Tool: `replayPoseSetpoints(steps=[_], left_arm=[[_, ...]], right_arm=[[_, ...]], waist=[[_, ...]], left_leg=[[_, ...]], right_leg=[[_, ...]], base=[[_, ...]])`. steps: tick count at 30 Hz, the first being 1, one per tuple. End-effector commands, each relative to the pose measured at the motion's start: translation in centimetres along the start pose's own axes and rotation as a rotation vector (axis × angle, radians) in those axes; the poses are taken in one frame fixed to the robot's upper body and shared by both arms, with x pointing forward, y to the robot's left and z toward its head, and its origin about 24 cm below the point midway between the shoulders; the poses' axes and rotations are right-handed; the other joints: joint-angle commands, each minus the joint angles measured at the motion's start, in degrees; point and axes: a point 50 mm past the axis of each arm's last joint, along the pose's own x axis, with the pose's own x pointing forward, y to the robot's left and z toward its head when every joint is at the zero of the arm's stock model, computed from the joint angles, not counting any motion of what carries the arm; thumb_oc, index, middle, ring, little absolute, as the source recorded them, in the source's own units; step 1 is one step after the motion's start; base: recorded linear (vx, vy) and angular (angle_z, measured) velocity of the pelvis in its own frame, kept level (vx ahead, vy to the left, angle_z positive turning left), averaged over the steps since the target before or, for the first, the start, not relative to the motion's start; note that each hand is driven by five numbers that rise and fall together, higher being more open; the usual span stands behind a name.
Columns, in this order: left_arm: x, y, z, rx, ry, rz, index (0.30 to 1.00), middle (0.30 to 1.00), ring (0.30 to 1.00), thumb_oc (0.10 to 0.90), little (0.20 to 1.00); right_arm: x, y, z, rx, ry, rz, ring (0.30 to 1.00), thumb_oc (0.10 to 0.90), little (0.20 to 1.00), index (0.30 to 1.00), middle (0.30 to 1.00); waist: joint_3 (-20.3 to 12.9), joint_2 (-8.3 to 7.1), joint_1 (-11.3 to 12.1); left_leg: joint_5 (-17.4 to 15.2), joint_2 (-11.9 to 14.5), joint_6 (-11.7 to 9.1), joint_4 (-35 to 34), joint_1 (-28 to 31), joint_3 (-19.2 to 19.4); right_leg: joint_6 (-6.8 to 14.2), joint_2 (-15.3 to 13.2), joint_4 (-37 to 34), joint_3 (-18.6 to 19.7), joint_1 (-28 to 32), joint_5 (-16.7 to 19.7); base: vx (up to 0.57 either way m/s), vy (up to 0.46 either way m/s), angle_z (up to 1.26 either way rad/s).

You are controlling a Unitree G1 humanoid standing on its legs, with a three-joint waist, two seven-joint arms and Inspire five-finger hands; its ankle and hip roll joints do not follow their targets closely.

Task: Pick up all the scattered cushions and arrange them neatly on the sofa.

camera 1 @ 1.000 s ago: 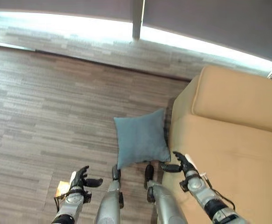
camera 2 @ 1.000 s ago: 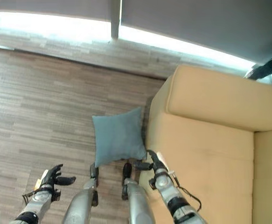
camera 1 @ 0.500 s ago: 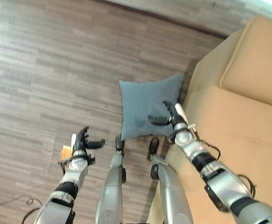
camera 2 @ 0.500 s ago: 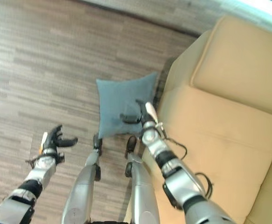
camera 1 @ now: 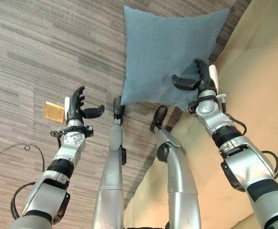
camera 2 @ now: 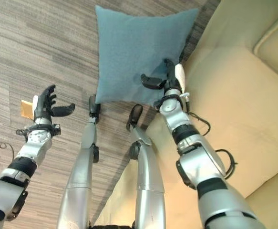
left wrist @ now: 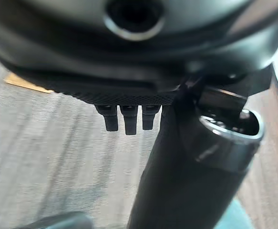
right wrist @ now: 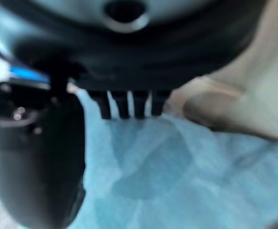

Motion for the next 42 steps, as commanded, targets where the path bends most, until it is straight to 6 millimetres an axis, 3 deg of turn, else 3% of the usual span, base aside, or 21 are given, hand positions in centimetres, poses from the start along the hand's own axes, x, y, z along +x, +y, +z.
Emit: replayPoseSetpoints(steps=[1, 10, 15, 21, 28, 31, 32, 34, 35, 37, 39, 40, 42], left_arm=[[-0.9, 1.7, -0.9, -0.030, -0.004, 0.099, 0.900, 0.900, 0.900, 0.800, 0.900], [0.0, 0.7, 2.3, -0.118, -0.105, 0.127, 0.900, 0.900, 0.900, 0.800, 0.900], [0.0, 0.4, 3.4, -0.175, -0.140, 0.160, 0.900, 0.900, 0.900, 0.800, 0.900], [0.7, 0.0, 4.9, -0.207, -0.164, 0.151, 0.900, 0.900, 0.900, 0.800, 0.900], [1.3, -1.7, 6.5, -0.198, -0.193, 0.085, 0.900, 0.900, 0.900, 0.800, 0.900], [1.1, -2.3, 6.4, -0.203, -0.190, 0.065, 0.900, 0.900, 0.900, 0.800, 0.900], [1.1, -2.7, 6.7, -0.208, -0.199, 0.055, 0.900, 0.900, 0.900, 0.800, 0.900], [0.7, -3.0, 6.0, -0.210, -0.178, 0.045, 0.900, 0.900, 0.900, 0.800, 0.900], [0.7, -3.1, 6.2, -0.211, -0.185, 0.041, 0.900, 0.900, 0.900, 0.800, 0.900], [0.3, -3.3, 5.4, -0.205, -0.166, 0.033, 0.900, 0.900, 0.900, 0.800, 0.900], [-0.1, -3.5, 4.1, -0.194, -0.124, 0.026, 0.900, 0.900, 0.900, 0.800, 0.900], [-0.2, -3.5, 3.7, -0.190, -0.111, 0.024, 0.900, 0.900, 0.900, 0.800, 0.900], [-0.3, -3.6, 3.0, -0.175, -0.083, 0.021, 0.900, 0.900, 0.900, 0.800, 0.900]], right_arm=[[-0.4, -1.3, -1.5, 0.033, 0.007, -0.075, 0.900, 0.800, 0.900, 0.900, 0.900], [-0.8, -0.5, -0.3, 0.162, -0.010, -0.139, 0.900, 0.800, 0.900, 0.900, 0.900], [-1.3, -1.2, -1.9, 0.229, 0.043, -0.207, 0.900, 0.800, 0.900, 0.900, 0.900], [-1.4, 0.4, -2.3, 0.157, 0.074, -0.103, 0.900, 0.800, 0.900, 0.900, 0.900], [-1.5, 2.7, -0.8, 0.133, 0.059, -0.018, 0.900, 0.800, 0.900, 0.900, 0.900], [-1.7, 3.2, -0.7, 0.127, 0.058, -0.004, 0.900, 0.800, 0.900, 0.900, 0.900], [-1.6, 3.3, -0.3, 0.134, 0.046, -0.003, 0.900, 0.800, 0.900, 0.900, 0.900], [-2.0, 3.6, -1.1, 0.126, 0.062, 0.008, 0.900, 0.800, 0.900, 0.900, 0.900], [-2.0, 3.5, -0.9, 0.127, 0.053, 0.004, 0.900, 0.800, 0.900, 0.900, 0.900], [-2.3, 3.6, -1.6, 0.122, 0.066, 0.009, 0.900, 0.800, 0.900, 0.900, 0.900], [-2.7, 3.4, -2.8, 0.142, 0.090, 0.004, 0.900, 0.800, 0.900, 0.900, 0.900], [-2.9, 3.5, -3.2, 0.137, 0.101, 0.009, 0.900, 0.800, 0.900, 0.900, 0.900], [-3.1, 3.3, -3.9, 0.148, 0.116, 0.003, 0.900, 0.800, 0.900, 0.900, 0.900]], waist=[[-1.79, -0.18, -0.96], [-1.79, 0.97, -2.04], [-1.79, 0.65, -3.27], [-1.79, -0.12, -3.82], [-1.79, 0.07, -3.76], [-1.79, 0.16, -3.67], [-1.79, 0.26, -3.81], [-1.79, 0.37, -3.74], [-1.79, 0.33, -3.80], [-1.79, 0.51, -3.68], [-1.79, 0.32, -3.75], [-1.79, 0.40, -3.67], [-1.79, 0.19, -3.79]], left_leg=[[-11.35, -1.45, 1.29, 6.49, 1.27, 4.39], [-10.49, -0.90, 0.46, 3.59, 0.28, 4.70], [-10.75, -0.79, 0.18, 2.85, 1.05, 5.10], [-11.23, -0.38, 0.04, 3.00, 0.50, 5.28], [-10.99, -0.05, 0.08, 2.56, -0.14, 5.48], [-10.87, -0.01, 0.12, 2.04, 0.20, 5.54], [-9.01, -0.06, 0.38, 1.48, -1.25, 6.10], [-10.34, 0.05, 0.10, 1.35, 1.11, 5.83], [-8.81, -0.02, 0.32, 1.05, -0.06, 6.36], [-10.10, 0.06, 0.03, 0.83, 2.13, 6.04], [-8.50, -0.03, 0.09, -0.06, 3.08, 6.77], [-9.92, 0.06, -0.17, -0.08, 4.77, 6.36], [-8.26, -0.07, -0.06, -0.66, 4.73, 7.08]], right_leg=[[8.55, 0.02, -10.12, 4.91, 4.11, 2.78], [8.84, 0.64, -11.68, 5.14, 1.76, 3.07], [8.92, 1.17, -12.89, 5.50, 2.24, 3.45], [9.00, 1.35, -13.49, 5.64, 1.69, 3.82], [9.29, 1.67, -14.30, 5.71, 0.63, 4.43], [9.33, 1.86, -14.50, 5.70, 0.80, 4.34], [8.82, 1.75, -14.86, 5.25, -0.71, 5.98], [9.15, 2.04, -14.25, 5.68, 1.23, 4.31], [8.66, 1.85, -14.69, 5.17, 0.29, 5.72], [9.10, 2.10, -14.15, 5.61, 2.13, 4.22], [8.59, 2.08, -14.67, 5.00, 2.86, 5.56], [9.03, 2.26, -14.27, 5.45, 4.34, 4.04], [8.57, 2.13, -14.95, 4.94, 4.38, 5.70]], base=[[0.02, -0.026, 0.09], [0.02, -0.002, -0.01], [0.00, 0.000, 0.00], [0.00, 0.000, 0.00], [0.00, 0.000, 0.00], [-0.01, 0.002, 0.00], [0.00, 0.000, 0.00], [0.00, 0.000, 0.00], [-0.04, 0.021, 0.00], [0.00, 0.000, 0.00], [0.00, 0.000, 0.00], [-0.04, 0.008, -0.01], [-0.05, 0.003, 0.00]])
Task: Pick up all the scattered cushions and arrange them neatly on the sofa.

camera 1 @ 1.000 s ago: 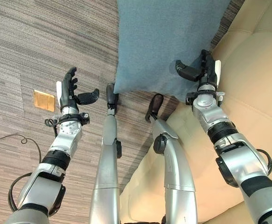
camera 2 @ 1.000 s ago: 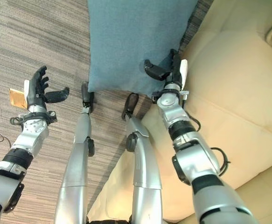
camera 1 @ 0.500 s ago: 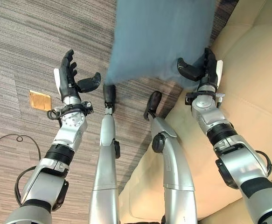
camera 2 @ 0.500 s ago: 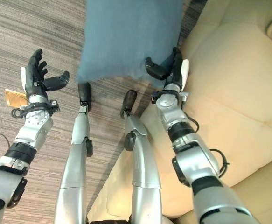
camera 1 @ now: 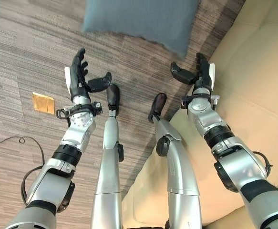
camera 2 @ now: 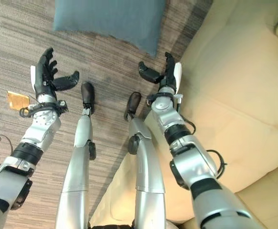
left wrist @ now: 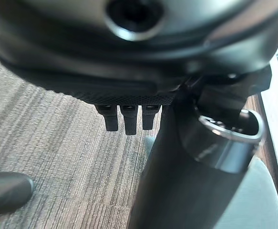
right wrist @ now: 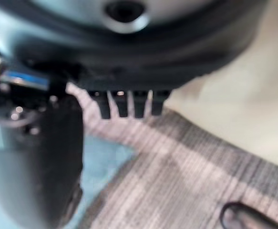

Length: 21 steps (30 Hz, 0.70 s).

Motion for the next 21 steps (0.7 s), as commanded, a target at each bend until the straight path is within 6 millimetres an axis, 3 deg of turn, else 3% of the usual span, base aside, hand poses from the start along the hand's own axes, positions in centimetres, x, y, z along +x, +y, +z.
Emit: replayPoseSetpoints(steps=[1, 3, 5, 6, 7, 8, 9, 10, 13, 14, 15, 16, 17, 18, 19, 21], left_arm=[[-1.4, 0.6, -2.3, 0.015, 0.048, 0.001, 0.900, 0.900, 0.900, 0.800, 0.900], [-1.7, 0.8, -3.0, 0.024, 0.076, 0.004, 0.900, 0.900, 0.900, 0.800, 0.900], [-2.8, 1.4, -5.3, 0.061, 0.156, 0.001, 0.900, 0.900, 0.900, 0.800, 0.900], [-3.9, 2.2, -7.1, 0.093, 0.219, 0.006, 0.900, 0.900, 0.900, 0.800, 0.900], [-3.9, 2.2, -7.2, 0.093, 0.221, 0.006, 0.900, 0.900, 0.900, 0.800, 0.900], [-4.5, 2.7, -8.2, 0.114, 0.261, 0.007, 0.900, 0.900, 0.900, 0.800, 0.900], [-6.1, 3.6, -10.3, 0.133, 0.345, 0.013, 0.900, 0.900, 0.900, 0.800, 0.900], [-6.2, 3.7, -10.3, 0.134, 0.346, 0.013, 0.900, 0.900, 0.900, 0.800, 0.900], [-8.9, 5.2, -13.3, 0.173, 0.480, 0.021, 0.900, 0.900, 0.900, 0.800, 0.900], [-11.3, 6.1, -15.4, 0.194, 0.577, 0.021, 0.900, 0.900, 0.900, 0.800, 0.900], [-11.4, 6.1, -15.4, 0.194, 0.578, 0.021, 0.900, 0.900, 0.900, 0.800, 0.900], [-13.4, 6.4, -16.8, 0.199, 0.652, 0.019, 0.900, 0.900, 0.900, 0.800, 0.900], [-13.4, 6.4, -16.8, 0.199, 0.653, 0.019, 0.900, 0.900, 0.900, 0.800, 0.900], [-14.7, 7.0, -17.6, 0.197, 0.696, 0.026, 0.900, 0.900, 0.900, 0.800, 0.900], [-14.7, 7.0, -17.6, 0.198, 0.696, 0.025, 0.900, 0.900, 0.900, 0.800, 0.900], [-16.9, 7.3, -18.7, 0.183, 0.768, 0.025, 0.900, 0.900, 0.900, 0.800, 0.900]], right_arm=[[-1.3, -0.8, -3.9, -0.031, 0.055, -0.009, 0.900, 0.800, 0.900, 0.900, 0.900], [-1.5, -0.9, -4.7, -0.037, 0.074, -0.007, 0.900, 0.800, 0.900, 0.900, 0.900], [-2.5, -1.5, -7.6, -0.069, 0.150, 0.007, 0.900, 0.800, 0.900, 0.900, 0.900], [-3.7, -1.9, -10.0, -0.095, 0.215, 0.023, 0.900, 0.800, 0.900, 0.900, 0.900], [-3.7, -1.9, -10.1, -0.096, 0.216, 0.023, 0.900, 0.800, 0.900, 0.900, 0.900], [-4.5, -2.1, -11.4, -0.119, 0.247, 0.040, 0.900, 0.800, 0.900, 0.900, 0.900], [-6.5, -2.3, -14.4, -0.151, 0.329, 0.074, 0.900, 0.800, 0.900, 0.900, 0.900], [-6.6, -2.3, -14.5, -0.152, 0.331, 0.075, 0.900, 0.800, 0.900, 0.900, 0.900], [-10.2, -2.8, -18.7, -0.186, 0.470, 0.123, 0.900, 0.800, 0.900, 0.900, 0.900], [-13.0, -3.1, -21.4, -0.215, 0.568, 0.164, 0.900, 0.800, 0.900, 0.900, 0.900], [-13.1, -3.1, -21.4, -0.215, 0.569, 0.164, 0.900, 0.800, 0.900, 0.900, 0.900], [-14.8, -3.5, -22.9, -0.227, 0.633, 0.183, 0.900, 0.800, 0.900, 0.900, 0.900], [-14.8, -3.5, -22.9, -0.228, 0.634, 0.184, 0.900, 0.800, 0.900, 0.900, 0.900], [-16.1, -4.3, -24.0, -0.234, 0.679, 0.184, 0.900, 0.800, 0.900, 0.900, 0.900], [-16.1, -4.3, -24.0, -0.234, 0.679, 0.184, 0.900, 0.800, 0.900, 0.900, 0.900], [-17.7, -5.6, -25.4, -0.244, 0.745, 0.171, 0.900, 0.800, 0.900, 0.900, 0.900]], waist=[[-1.57, -0.13, -1.37], [-1.57, -0.15, -1.30], [-1.57, -0.45, -1.15], [-1.57, -0.70, -0.99], [-1.57, -0.70, -0.98], [-1.57, -0.77, -0.95], [-1.57, -1.07, -0.84], [-1.57, -1.05, -0.83], [-1.57, -1.73, -0.91], [-1.57, -2.05, -0.92], [-1.57, -2.03, -0.92], [-1.57, -2.30, -0.69], [-1.57, -2.28, -0.68], [-1.91, -2.39, -0.39], [-1.85, -2.36, -0.39], [-4.90, -2.74, -0.74]], left_leg=[[-9.73, -0.39, -0.02, 1.70, 7.71, 5.33], [-9.70, -0.38, -0.13, 1.37, 8.82, 5.49], [-9.76, -0.27, -0.37, 0.33, 13.34, 5.84], [-9.97, -0.24, -0.54, -0.07, 16.58, 6.15], [-9.96, -0.23, -0.54, -0.16, 16.74, 6.15], [-10.25, -0.28, -0.65, -0.37, 19.04, 6.34], [-11.39, -0.36, -0.73, 0.41, 22.83, 6.46], [-11.42, -0.34, -0.74, 0.35, 23.02, 6.44], [-14.31, -0.46, -0.67, 4.00, 28.79, 6.52], [-16.32, 0.04, -0.78, 7.72, 33.03, 6.37], [-16.37, 0.07, -0.79, 7.75, 33.10, 6.35], [-17.02, 0.25, -0.95, 13.71, 35.05, 6.18], [-17.08, 0.28, -0.96, 13.76, 35.08, 6.17], [-15.55, 0.53, -1.51, 19.43, 36.23, 5.68], [-15.59, 0.55, -1.52, 19.48, 36.28, 5.66], [-15.23, 2.02, -1.31, 21.47, 38.07, 5.92]], right_leg=[[9.23, 1.87, -14.68, 3.54, 9.33, 5.34], [9.26, 1.84, -14.90, 3.38, 10.40, 5.44], [9.44, 1.65, -15.55, 2.88, 14.71, 5.55], [9.67, 1.34, -15.77, 2.45, 17.91, 5.67], [9.68, 1.36, -15.85, 2.44, 18.07, 5.68], [9.77, 1.32, -16.25, 2.37, 20.42, 5.64], [9.93, 0.85, -16.54, 1.95, 24.98, 5.29], [9.93, 0.88, -16.66, 1.92, 25.20, 5.29], [9.56, 0.06, -16.41, 1.58, 33.03, 3.78], [8.86, -0.15, -16.46, 1.38, 39.63, 1.78], [8.85, -0.12, -16.52, 1.36, 39.75, 1.78], [8.04, -0.14, -16.58, 1.46, 45.40, 0.14], [8.03, -0.10, -16.63, 1.45, 45.47, 0.14], [7.30, 0.04, -16.30, 1.54, 49.84, -0.77], [7.29, 0.07, -16.32, 1.52, 49.92, -0.77], [7.20, -0.46, -17.65, 1.06, 54.36, -1.50]], base=[[0.00, 0.000, 0.00], [-0.04, 0.006, -0.02], [-0.06, -0.014, -0.02], [-0.05, -0.023, -0.02], [-0.06, -0.029, -0.02], [-0.07, -0.052, -0.02], [-0.07, -0.052, 0.00], [-0.04, -0.074, 0.02], [0.01, -0.092, 0.05], [0.04, -0.095, 0.07], [0.11, -0.055, 0.14], [0.07, -0.004, 0.13], [0.13, -0.014, 0.13], [0.06, -0.011, 0.06], [0.09, -0.009, 0.08], [0.14, 0.049, 0.21]])
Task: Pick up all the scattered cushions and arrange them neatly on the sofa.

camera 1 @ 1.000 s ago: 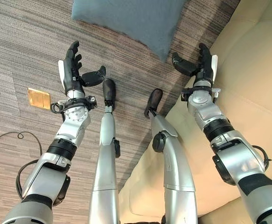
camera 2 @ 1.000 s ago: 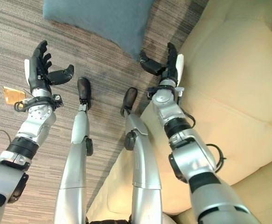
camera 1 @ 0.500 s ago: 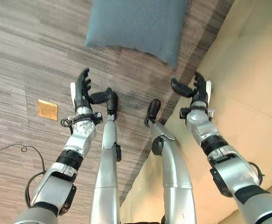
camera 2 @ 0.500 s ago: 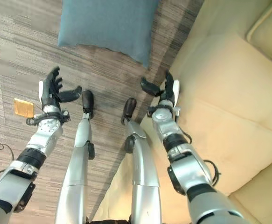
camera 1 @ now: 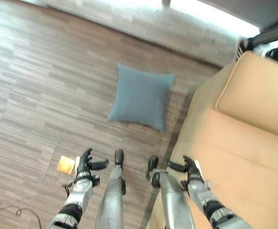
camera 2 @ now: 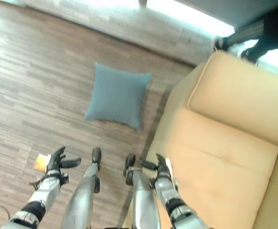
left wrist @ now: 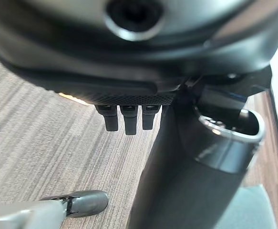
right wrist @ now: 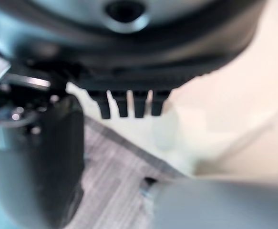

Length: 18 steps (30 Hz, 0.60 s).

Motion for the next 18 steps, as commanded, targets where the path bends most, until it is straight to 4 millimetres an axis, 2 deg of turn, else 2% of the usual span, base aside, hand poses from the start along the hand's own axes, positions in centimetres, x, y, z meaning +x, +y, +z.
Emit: replayPoseSetpoints(steps=[1, 2, 3, 4, 5, 6, 8, 10, 11, 13, 14, 15, 16, 18], left_arm=[[0.3, 0.2, 0.9, -0.028, -0.036, 0.001, 0.900, 0.900, 0.900, 0.800, 0.900], [0.3, 0.2, 0.9, -0.028, -0.036, 0.001, 0.900, 0.900, 0.900, 0.800, 0.900], [-0.1, 0.2, -0.6, 0.004, 0.011, -0.012, 0.900, 0.900, 0.900, 0.800, 0.900], [-0.3, 0.3, -1.6, 0.064, 0.046, -0.028, 0.900, 0.900, 0.900, 0.800, 0.900], [-0.4, 0.3, -2.0, 0.091, 0.059, -0.034, 0.900, 0.900, 0.900, 0.800, 0.900], [-0.5, 0.3, -2.3, 0.106, 0.067, -0.039, 0.900, 0.900, 0.900, 0.800, 0.900], [-0.9, 0.4, -3.6, 0.135, 0.106, -0.054, 0.900, 0.900, 0.900, 0.800, 0.900], [-1.1, 0.5, -4.0, 0.148, 0.116, -0.056, 0.900, 0.900, 0.900, 0.800, 0.900], [-1.3, 0.9, -4.6, 0.173, 0.136, -0.062, 0.900, 0.900, 0.900, 0.800, 0.900], [-1.4, 1.0, -4.8, 0.183, 0.141, -0.064, 0.900, 0.900, 0.900, 0.800, 0.900], [-1.5, 1.1, -5.0, 0.190, 0.149, -0.068, 0.900, 0.900, 0.900, 0.800, 0.900], [-1.6, 1.5, -5.4, 0.199, 0.163, -0.065, 0.900, 0.900, 0.900, 0.800, 0.900], [-1.6, 1.7, -5.4, 0.200, 0.166, -0.059, 0.900, 0.900, 0.900, 0.800, 0.900], [-1.5, 2.2, -5.4, 0.210, 0.168, -0.045, 0.900, 0.900, 0.900, 0.800, 0.900]], right_arm=[[0.4, -2.0, 0.5, 0.003, -0.029, -0.052, 0.900, 0.800, 0.900, 0.900, 0.900], [0.4, -2.0, 0.5, 0.003, -0.029, -0.052, 0.900, 0.800, 0.900, 0.900, 0.900], [0.2, -2.3, -0.5, -0.012, -0.007, -0.049, 0.900, 0.800, 0.900, 0.900, 0.900], [0.1, -2.5, -1.0, -0.044, -0.002, -0.039, 0.900, 0.800, 0.900, 0.900, 0.900], [0.1, -2.5, -1.2, -0.057, -0.003, -0.037, 0.900, 0.800, 0.900, 0.900, 0.900], [0.0, -2.7, -1.4, -0.061, 0.003, -0.041, 0.900, 0.800, 0.900, 0.900, 0.900], [-0.1, -2.7, -2.2, -0.090, 0.022, -0.030, 0.900, 0.800, 0.900, 0.900, 0.900], [-0.3, -2.6, -2.7, -0.093, 0.035, -0.023, 0.900, 0.800, 0.900, 0.900, 0.900], [-0.6, -2.1, -3.4, -0.085, 0.056, -0.007, 0.900, 0.800, 0.900, 0.900, 0.900], [-0.7, -1.8, -3.7, -0.087, 0.064, 0.006, 0.900, 0.800, 0.900, 0.900, 0.900], [-0.8, -1.4, -4.0, -0.091, 0.076, 0.021, 0.900, 0.800, 0.900, 0.900, 0.900], [-1.1, -1.0, -4.5, -0.093, 0.091, 0.040, 0.900, 0.800, 0.900, 0.900, 0.900], [-1.1, -0.6, -4.5, -0.092, 0.090, 0.053, 0.900, 0.800, 0.900, 0.900, 0.900], [-1.2, 0.0, -4.3, -0.092, 0.080, 0.075, 0.900, 0.800, 0.900, 0.900, 0.900]], waist=[[0.13, -2.84, -0.77], [0.13, -2.84, -0.77], [-2.60, -3.01, -1.08], [-4.35, -2.75, -0.88], [-4.97, -2.47, -0.86], [-5.61, -1.98, -0.96], [-7.50, -1.06, -1.46], [-8.64, -1.26, -1.68], [-10.10, -2.07, -2.22], [-10.61, -2.41, -2.22], [-10.78, -2.65, -2.18], [-10.93, -2.78, -2.27], [-10.53, -2.75, -2.45], [-10.13, -2.15, -2.39]], left_leg=[[-8.14, 1.94, -1.69, 15.32, 0.58, 4.29], [-8.14, 1.94, -1.69, 15.32, 0.58, 4.29], [-10.43, 2.93, -0.93, 11.57, 2.20, 5.63], [-9.24, 3.27, -0.96, 5.86, 2.45, 5.29], [-8.16, 3.50, -1.21, 3.10, 2.57, 5.03], [-5.50, 4.03, -1.84, 0.95, 1.60, 5.00], [-5.89, 4.79, -1.65, -3.59, 5.66, 5.74], [-6.14, 4.51, -1.42, -3.02, 6.18, 5.76], [-7.70, 3.82, -0.38, -1.59, 7.15, 6.90], [-8.83, 3.52, 0.31, -1.08, 8.08, 7.64], [-9.99, 3.12, 1.20, -0.56, 9.11, 8.30], [-11.44, 2.36, 2.90, -0.23, 11.04, 9.44], [-11.95, 2.08, 3.84, -0.07, 12.05, 10.04], [-12.73, 1.99, 5.08, -0.66, 13.98, 10.87]], right_leg=[[5.20, -0.40, -16.73, 1.45, 12.37, 5.21], [5.20, -0.40, -16.73, 1.45, 12.37, 5.21], [5.77, -0.77, -18.09, 1.65, 14.46, 5.09], [6.48, -0.58, -19.59, 2.46, 16.47, 5.14], [6.72, -0.46, -20.13, 2.82, 17.55, 4.95], [6.99, -0.29, -20.68, 3.05, 18.73, 4.69], [7.84, -0.47, -20.36, 3.99, 20.26, 3.92], [8.38, -0.97, -20.27, 4.08, 20.78, 4.01], [9.46, -2.22, -18.82, 5.33, 20.98, 4.32], [10.12, -2.94, -17.58, 6.02, 21.03, 4.61], [10.75, -3.71, -15.32, 6.96, 20.71, 5.10], [11.50, -4.87, -9.42, 8.40, 19.28, 7.71], [11.66, -5.51, -5.99, 9.00, 18.11, 10.25], [10.92, -5.83, -1.04, 9.12, 16.19, 11.69]], base=[[0.11, 0.047, 0.23], [0.15, 0.090, 0.09], [0.31, 0.217, -0.02], [0.39, 0.294, -0.07], [0.31, 0.281, 0.07], [0.27, 0.259, 0.13], [0.25, 0.253, 0.05], [0.22, 0.199, -0.37], [0.25, 0.229, -0.57], [0.20, 0.242, -0.47], [0.26, 0.390, -0.20], [0.21, 0.375, -0.21], [0.17, 0.358, -0.25], [0.11, 0.231, -0.45]])
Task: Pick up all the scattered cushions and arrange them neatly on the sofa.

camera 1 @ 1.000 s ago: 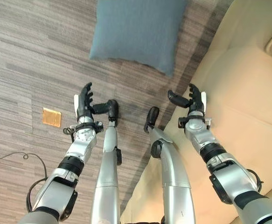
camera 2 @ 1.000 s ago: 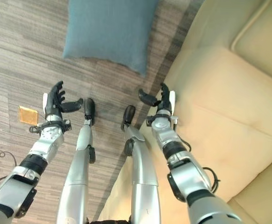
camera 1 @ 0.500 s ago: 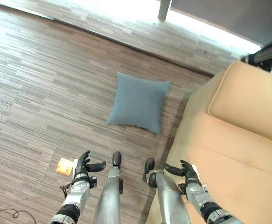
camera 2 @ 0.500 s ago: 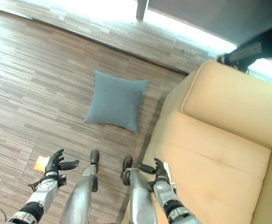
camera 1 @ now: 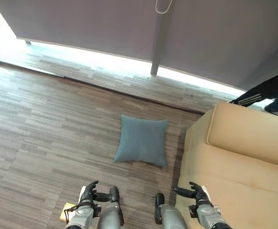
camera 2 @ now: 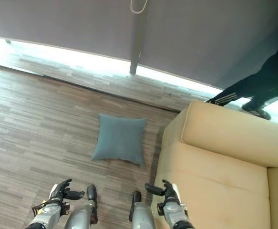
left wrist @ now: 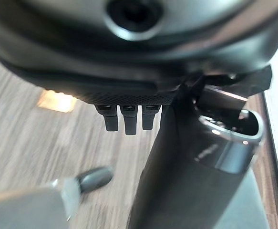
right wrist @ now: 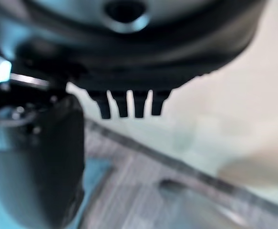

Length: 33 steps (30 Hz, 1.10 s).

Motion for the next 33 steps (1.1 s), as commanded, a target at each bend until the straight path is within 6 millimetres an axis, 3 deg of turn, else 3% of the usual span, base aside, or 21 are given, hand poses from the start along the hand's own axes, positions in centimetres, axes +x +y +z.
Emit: replayPoseSetpoints(steps=[1, 5, 7, 9, 12, 15, 18, 19, 20, 24, 26, 27, 28, 30, 31, 33], left_arm=[[0.3, 2.8, 1.6, 0.023, -0.083, 0.061, 0.900, 0.900, 0.900, 0.800, 0.900], [0.3, 3.2, 1.0, 0.011, -0.065, 0.069, 0.900, 0.900, 0.900, 0.800, 0.900], [0.2, 3.5, 0.4, 0.006, -0.040, 0.084, 0.900, 0.900, 0.900, 0.800, 0.900], [0.3, 3.7, 0.2, -0.002, -0.029, 0.089, 0.900, 0.900, 0.900, 0.800, 0.900], [0.3, 3.4, 0.5, 0.000, -0.043, 0.078, 0.900, 0.900, 0.900, 0.800, 0.900], [0.3, 3.0, 0.6, 0.017, -0.053, 0.057, 0.900, 0.900, 0.900, 0.800, 0.900], [0.1, 2.3, 0.1, 0.030, -0.044, 0.030, 0.900, 0.900, 0.900, 0.800, 0.900], [0.0, 2.0, 0.1, 0.025, -0.046, 0.022, 0.900, 0.900, 0.900, 0.800, 0.900], [0.1, 1.6, 0.5, 0.013, -0.057, 0.013, 0.900, 0.900, 0.900, 0.800, 0.900], [0.3, 1.2, 2.0, 0.002, -0.106, 0.011, 0.900, 0.900, 0.900, 0.800, 0.900], [0.4, 1.1, 3.0, -0.004, -0.138, 0.008, 0.900, 0.900, 0.900, 0.800, 0.900], [0.4, 1.0, 3.6, 0.000, -0.156, 0.005, 0.900, 0.900, 0.900, 0.800, 0.900], [0.4, 1.0, 3.6, 0.000, -0.156, 0.005, 0.900, 0.900, 0.900, 0.800, 0.900], [0.4, 1.0, 4.1, -0.005, -0.176, 0.008, 0.900, 0.900, 0.900, 0.800, 0.900], [0.4, 1.0, 4.1, -0.007, -0.180, 0.008, 0.900, 0.900, 0.900, 0.800, 0.900], [0.4, 1.0, 4.3, -0.006, -0.184, 0.011, 0.900, 0.900, 0.900, 0.800, 0.900]], right_arm=[[0.2, -0.2, 2.0, -0.032, -0.096, 0.004, 0.900, 0.800, 0.900, 0.900, 0.900], [0.2, -0.3, 2.0, -0.050, -0.098, 0.011, 0.900, 0.800, 0.900, 0.900, 0.900], [0.2, -0.4, 2.5, -0.066, -0.116, 0.007, 0.900, 0.800, 0.900, 0.900, 0.900], [0.3, -0.6, 2.9, -0.071, -0.127, 0.005, 0.900, 0.800, 0.900, 0.900, 0.900], [0.3, -1.0, 2.6, -0.084, -0.122, -0.005, 0.900, 0.800, 0.900, 0.900, 0.900], [0.3, -1.4, 2.3, -0.083, -0.115, -0.017, 0.900, 0.800, 0.900, 0.900, 0.900], [0.2, -2.0, 1.5, -0.071, -0.101, -0.036, 0.900, 0.800, 0.900, 0.900, 0.900], [0.2, -2.2, 1.5, -0.074, -0.103, -0.043, 0.900, 0.800, 0.900, 0.900, 0.900], [0.3, -2.6, 1.9, -0.073, -0.116, -0.059, 0.900, 0.800, 0.900, 0.900, 0.900], [0.4, -2.8, 2.7, -0.073, -0.140, -0.072, 0.900, 0.800, 0.900, 0.900, 0.900], [0.4, -2.9, 3.2, -0.076, -0.155, -0.078, 0.900, 0.800, 0.900, 0.900, 0.900], [0.5, -3.0, 4.0, -0.076, -0.180, -0.083, 0.900, 0.800, 0.900, 0.900, 0.900], [0.5, -3.0, 4.0, -0.076, -0.180, -0.083, 0.900, 0.800, 0.900, 0.900, 0.900], [0.5, -3.2, 4.7, -0.071, -0.203, -0.093, 0.900, 0.800, 0.900, 0.900, 0.900], [0.5, -3.1, 5.0, -0.081, -0.216, -0.091, 0.900, 0.800, 0.900, 0.900, 0.900], [0.5, -3.0, 5.3, -0.079, -0.224, -0.090, 0.900, 0.800, 0.900, 0.900, 0.900]], waist=[[1.45, -0.20, -0.30], [1.27, -0.13, -0.15], [0.76, -0.78, -0.20], [0.83, -1.21, -0.71], [0.85, -1.48, -1.11], [0.54, -1.43, -1.53], [-0.16, -0.97, -2.64], [0.01, -1.02, -2.71], [0.99, -1.14, -2.33], [2.03, -1.53, -1.93], [2.41, -1.95, -1.69], [2.36, -1.76, -1.45], [2.38, -1.80, -1.44], [2.83, -1.06, -0.72], [3.15, -0.15, -0.20], [3.39, -0.02, -0.35]], left_leg=[[-7.85, 1.76, -1.04, 2.95, 0.22, -2.22], [-8.63, 0.56, -0.82, 1.83, 2.73, -1.99], [-10.38, -0.42, -1.43, 0.76, 4.70, -1.59], [-10.04, -0.93, -1.41, 0.23, 5.32, -1.16], [-10.61, -1.82, -1.87, 0.15, 5.98, -1.73], [-11.05, -2.04, -2.34, 0.40, 5.91, -2.12], [-13.54, 0.08, -5.20, 7.72, 4.18, -1.54], [-12.81, 1.25, -6.19, 11.81, 2.59, -1.09], [-9.53, 2.77, -7.67, 20.14, -1.15, -1.87], [-8.22, 3.00, -7.93, 25.44, -5.87, -4.30], [-9.63, 3.17, -7.12, 21.87, -7.68, -4.71], [-9.14, 3.72, -6.87, 15.12, -7.69, -4.67], [-9.06, 3.67, -6.86, 14.97, -7.59, -4.62], [-4.93, 4.49, -7.48, 8.08, -8.99, -4.62], [-4.01, 4.29, -7.66, 4.44, -7.87, -5.82], [-3.97, 3.99, -7.54, 3.95, -7.63, -5.68]], right_leg=[[1.66, 0.59, 5.37, -0.41, 3.18, 3.51], [0.76, 0.82, 2.59, -2.87, 1.99, 2.10], [1.25, 1.37, -7.57, -6.60, 0.38, 1.45], [1.36, 2.25, -13.68, -7.85, -1.54, 4.85], [1.86, 3.12, -18.41, -8.13, -0.61, 5.23], [1.22, 3.83, -17.58, -6.69, -0.27, 5.21], [-0.33, 3.90, -18.66, -9.20, 1.92, 3.53], [-0.95, 4.06, -19.14, -9.75, 2.78, 3.02], [-2.44, 4.83, -19.80, -9.81, 4.18, 2.48], [-3.57, 5.53, -20.17, -10.04, 4.94, 1.33], [-3.13, 5.49, -20.61, -9.87, 4.97, 0.83], [-2.47, 5.58, -20.89, -9.26, 4.82, 0.76], [-2.46, 5.53, -20.88, -9.23, 4.84, 0.75], [-2.00, 5.87, -20.87, -8.77, 4.93, 0.31], [-1.70, 6.11, -19.96, -8.22, 4.54, -0.51], [-1.56, 5.97, -19.56, -7.97, 4.10, -0.21]], base=[[0.12, 0.188, -0.53], [0.15, 0.097, -0.26], [0.26, 0.017, -0.29], [0.18, -0.026, -0.44], [0.12, -0.068, -0.03], [0.15, -0.098, 0.40], [0.20, -0.198, 0.33], [0.16, -0.217, 0.37], [0.12, -0.194, 0.13], [0.07, -0.069, -0.03], [0.12, 0.011, -0.29], [0.12, 0.048, -0.04], [0.11, 0.083, 0.02], [0.12, 0.129, -0.03], [0.15, 0.193, -0.17], [0.07, 0.132, -0.32]])
